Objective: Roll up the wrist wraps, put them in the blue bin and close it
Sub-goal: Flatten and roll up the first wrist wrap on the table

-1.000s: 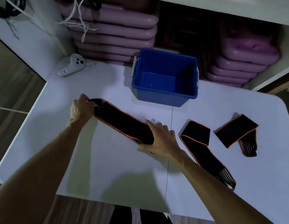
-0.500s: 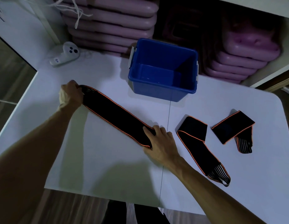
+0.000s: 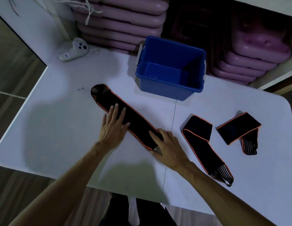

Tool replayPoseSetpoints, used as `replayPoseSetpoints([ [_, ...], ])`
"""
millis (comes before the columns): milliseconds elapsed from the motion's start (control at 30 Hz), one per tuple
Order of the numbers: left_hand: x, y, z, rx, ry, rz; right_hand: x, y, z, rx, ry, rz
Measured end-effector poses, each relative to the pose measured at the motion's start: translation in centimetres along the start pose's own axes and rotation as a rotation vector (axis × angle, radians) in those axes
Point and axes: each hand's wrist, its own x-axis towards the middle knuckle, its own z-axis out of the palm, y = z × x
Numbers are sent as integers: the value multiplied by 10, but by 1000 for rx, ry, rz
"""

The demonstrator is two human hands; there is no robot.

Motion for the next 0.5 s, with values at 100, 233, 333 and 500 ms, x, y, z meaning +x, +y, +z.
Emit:
replayPoseSetpoints([
  [100, 7, -11, -2, 80, -45, -3, -7, 6, 1, -116, 3, 3],
  [233, 12, -18, -8, 111, -62, -2, -13, 5, 7, -159, 12, 30],
  [333, 13, -11, -7, 117, -46, -33, -11, -7, 5, -67, 37, 113],
  [500, -6, 10, -6, 22, 180, 7, -2, -30, 4, 96, 118, 234],
])
